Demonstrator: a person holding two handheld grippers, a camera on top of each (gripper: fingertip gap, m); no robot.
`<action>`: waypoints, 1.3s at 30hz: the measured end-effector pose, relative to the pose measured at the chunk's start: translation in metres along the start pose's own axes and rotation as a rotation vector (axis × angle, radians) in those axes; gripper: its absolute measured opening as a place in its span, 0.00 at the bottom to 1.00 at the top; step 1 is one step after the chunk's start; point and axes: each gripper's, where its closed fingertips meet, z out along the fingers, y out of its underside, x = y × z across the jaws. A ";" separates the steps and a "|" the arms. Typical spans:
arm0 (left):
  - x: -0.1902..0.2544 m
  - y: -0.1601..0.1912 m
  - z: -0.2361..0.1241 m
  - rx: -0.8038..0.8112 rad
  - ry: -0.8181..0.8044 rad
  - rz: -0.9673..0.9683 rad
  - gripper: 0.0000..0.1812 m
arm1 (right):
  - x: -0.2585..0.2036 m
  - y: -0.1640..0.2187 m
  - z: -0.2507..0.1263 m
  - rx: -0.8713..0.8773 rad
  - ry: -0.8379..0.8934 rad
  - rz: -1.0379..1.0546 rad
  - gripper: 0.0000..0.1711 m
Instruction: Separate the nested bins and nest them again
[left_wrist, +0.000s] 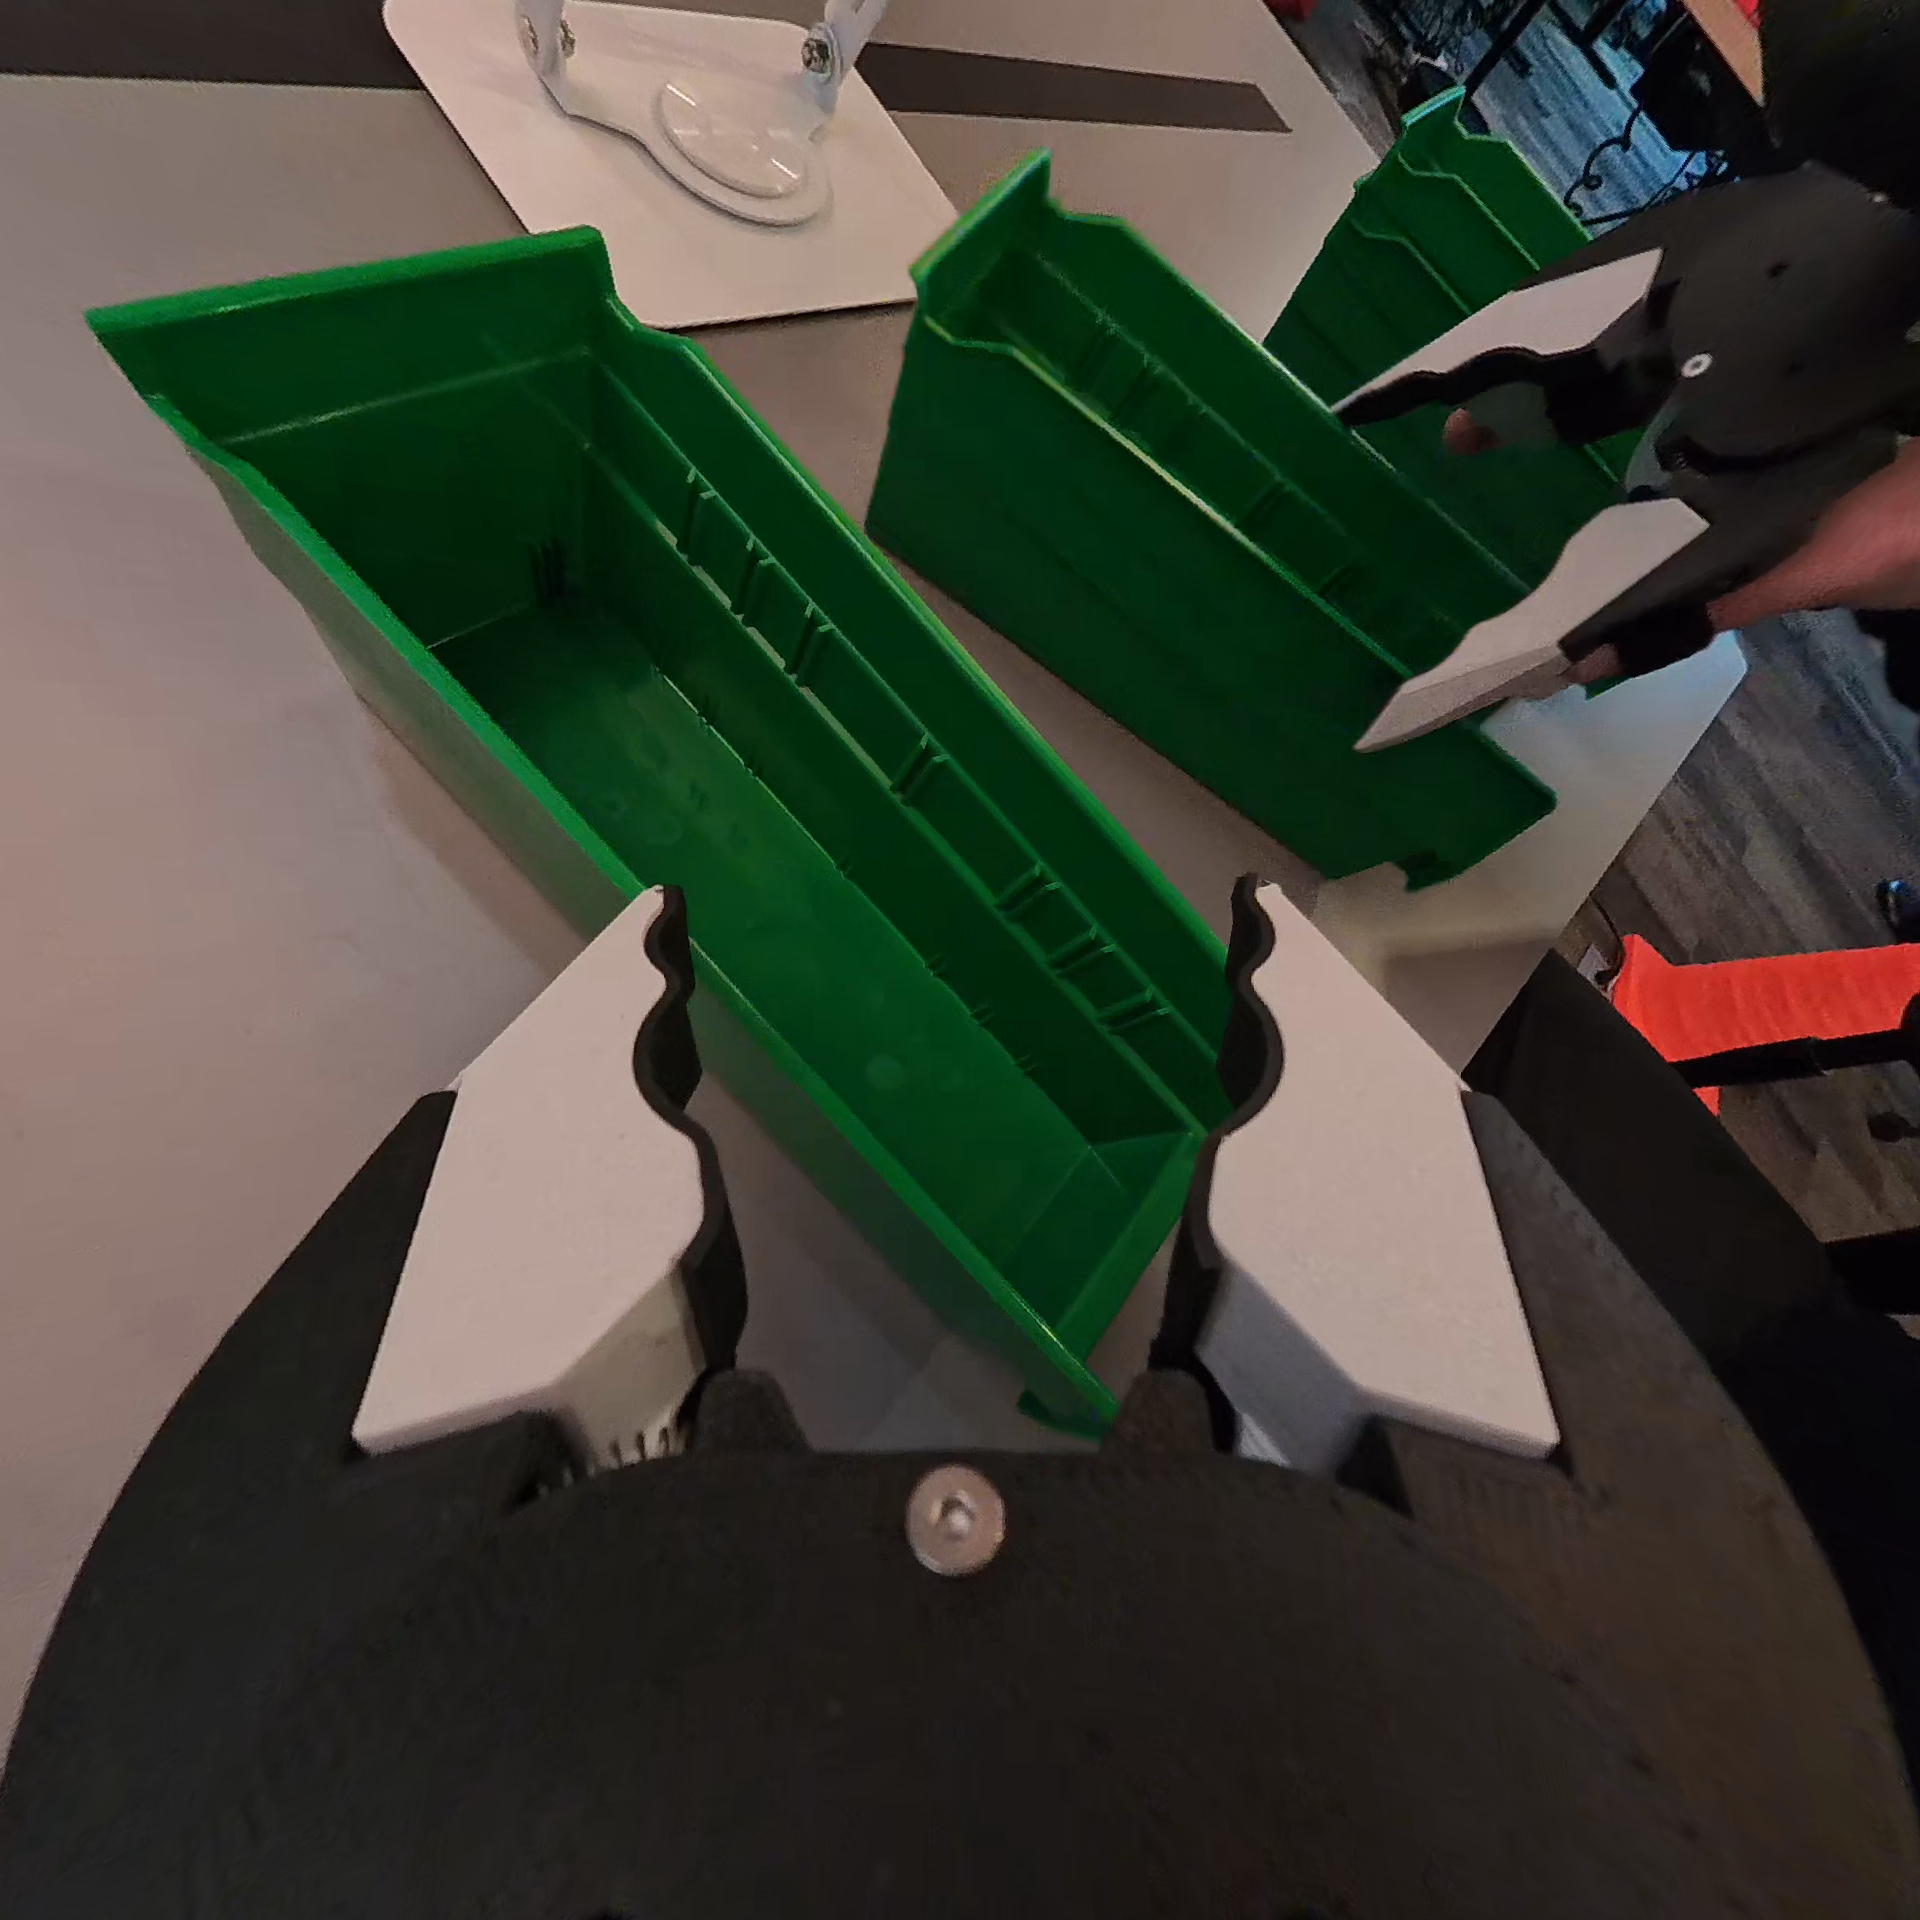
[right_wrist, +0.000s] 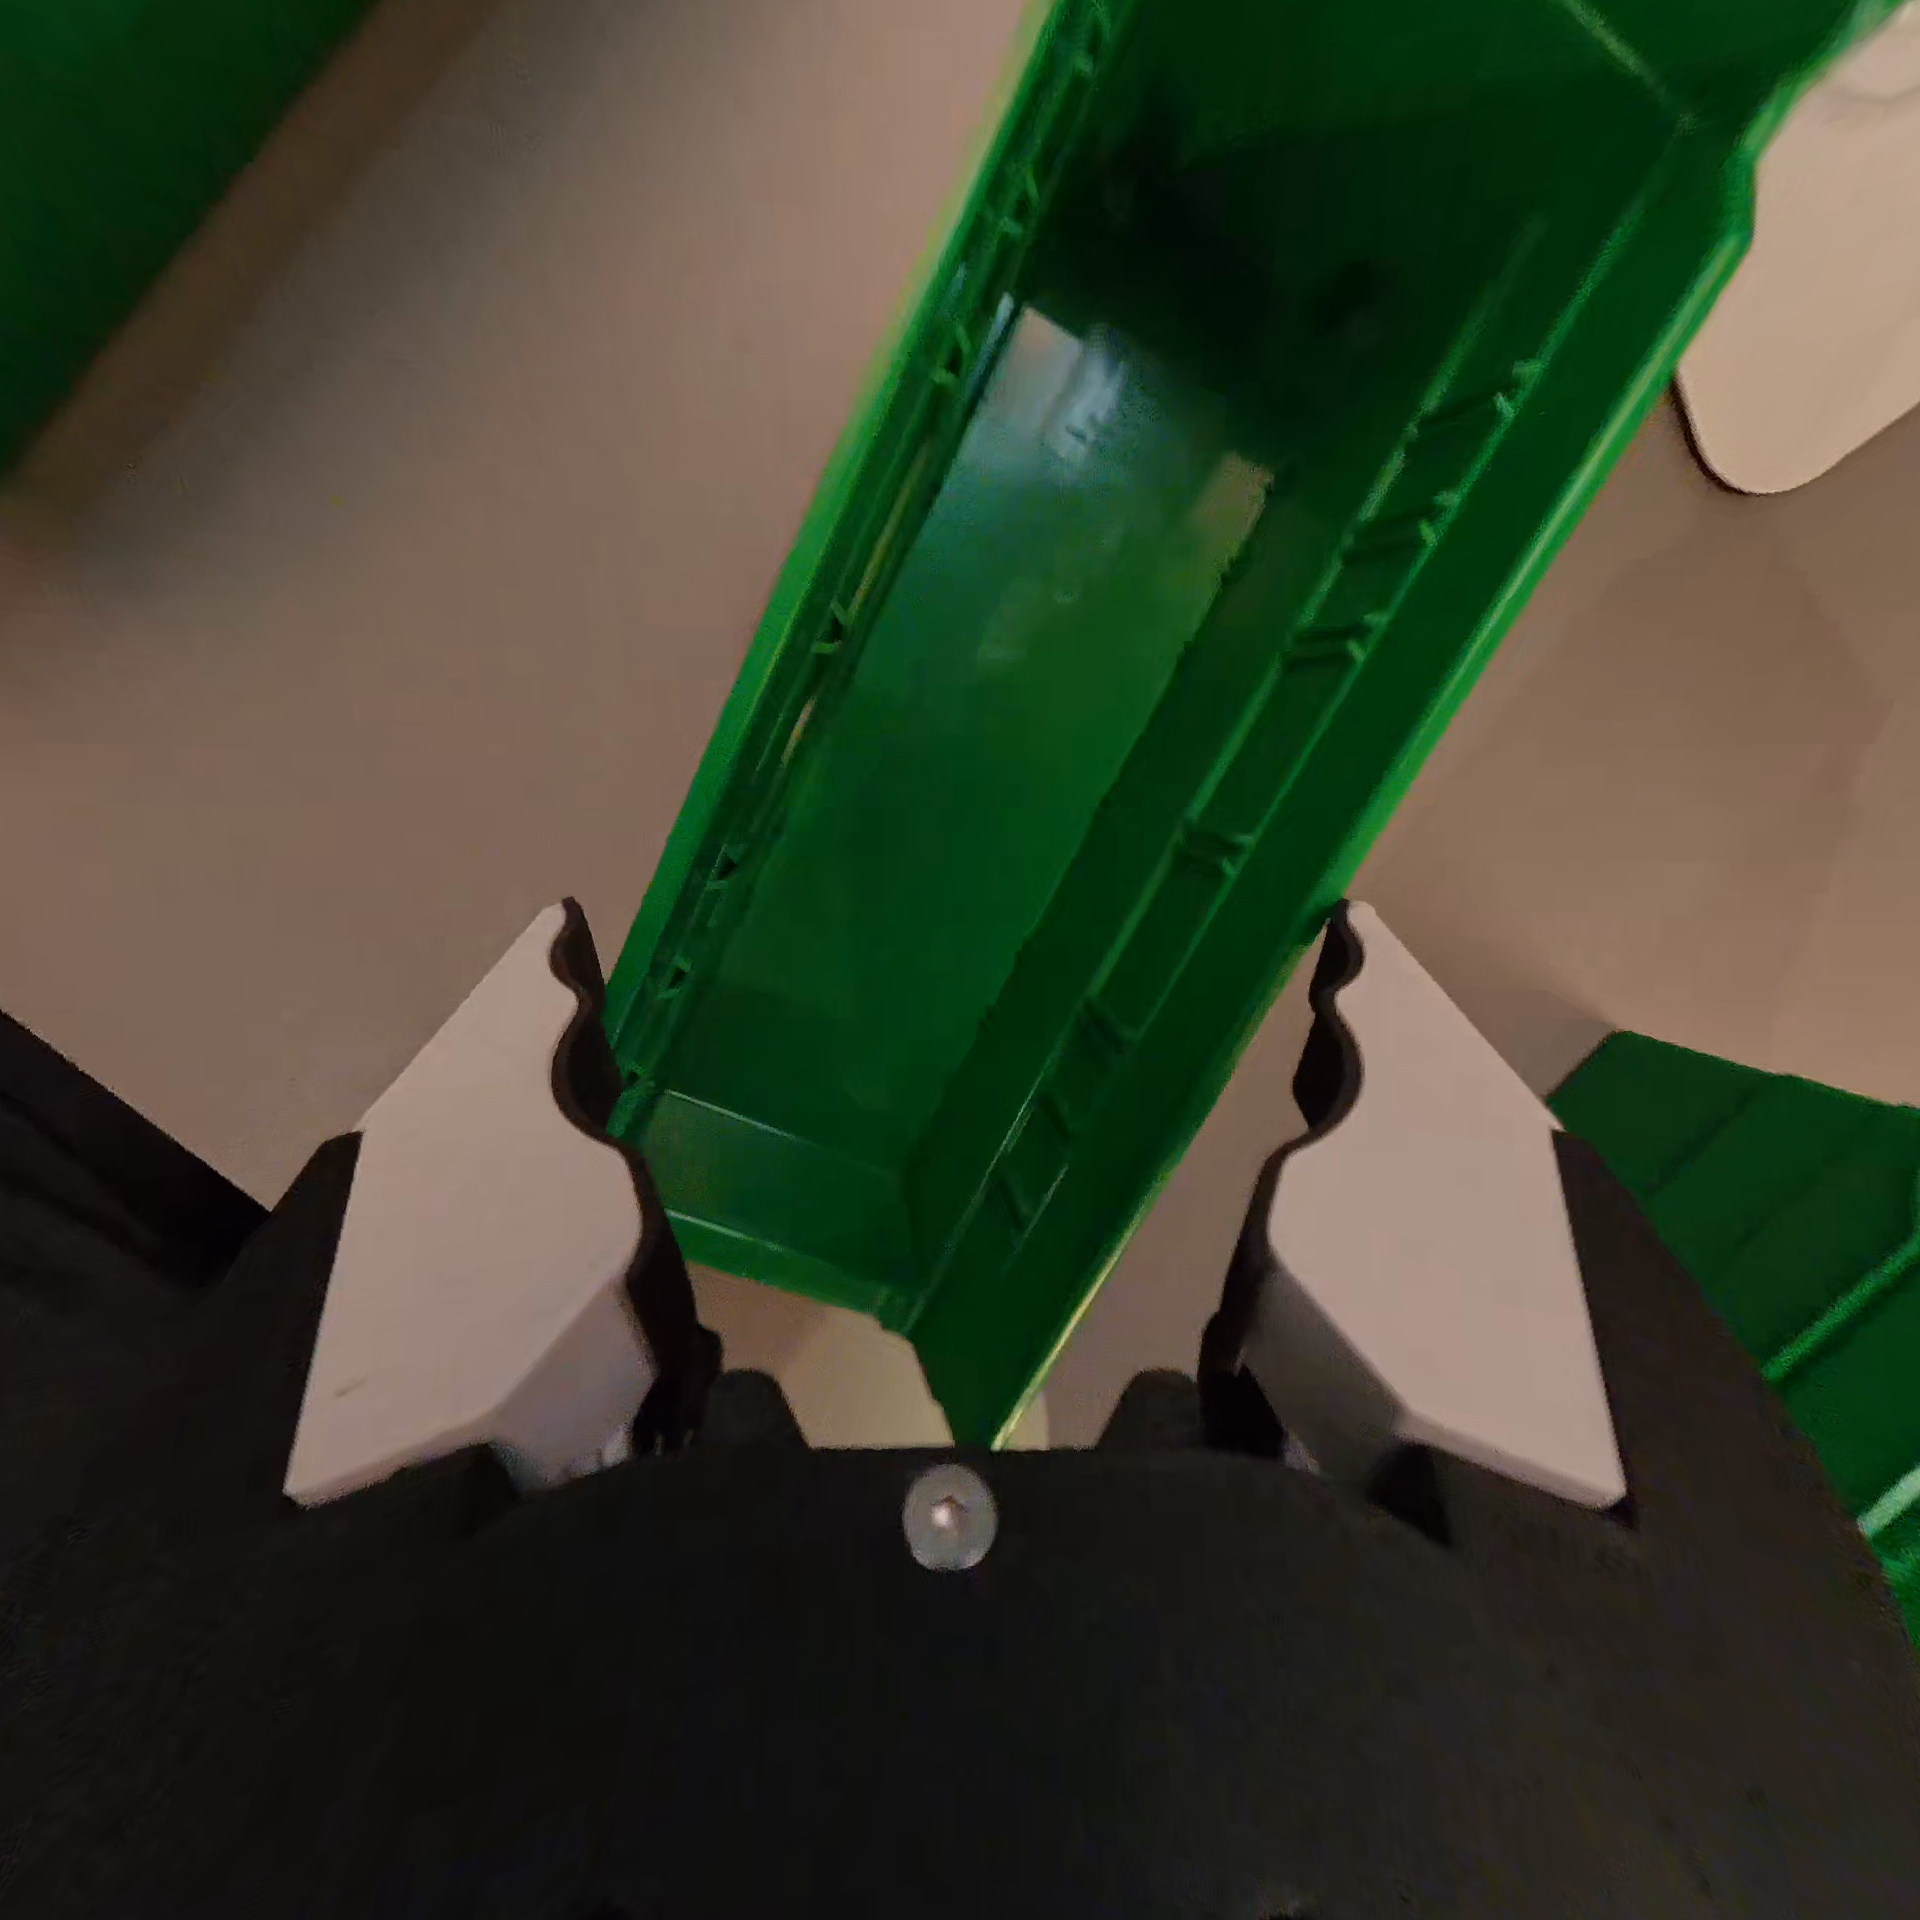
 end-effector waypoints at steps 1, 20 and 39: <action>0.000 0.000 0.000 0.000 0.001 0.000 0.56 | 0.005 0.006 -0.002 -0.019 0.009 -0.014 0.76; 0.002 0.002 0.004 -0.010 0.003 0.002 0.56 | 0.036 -0.002 -0.004 0.117 0.054 0.053 0.57; 0.002 0.002 0.006 -0.009 0.006 -0.001 0.55 | 0.095 0.016 -0.121 0.324 0.127 0.157 0.55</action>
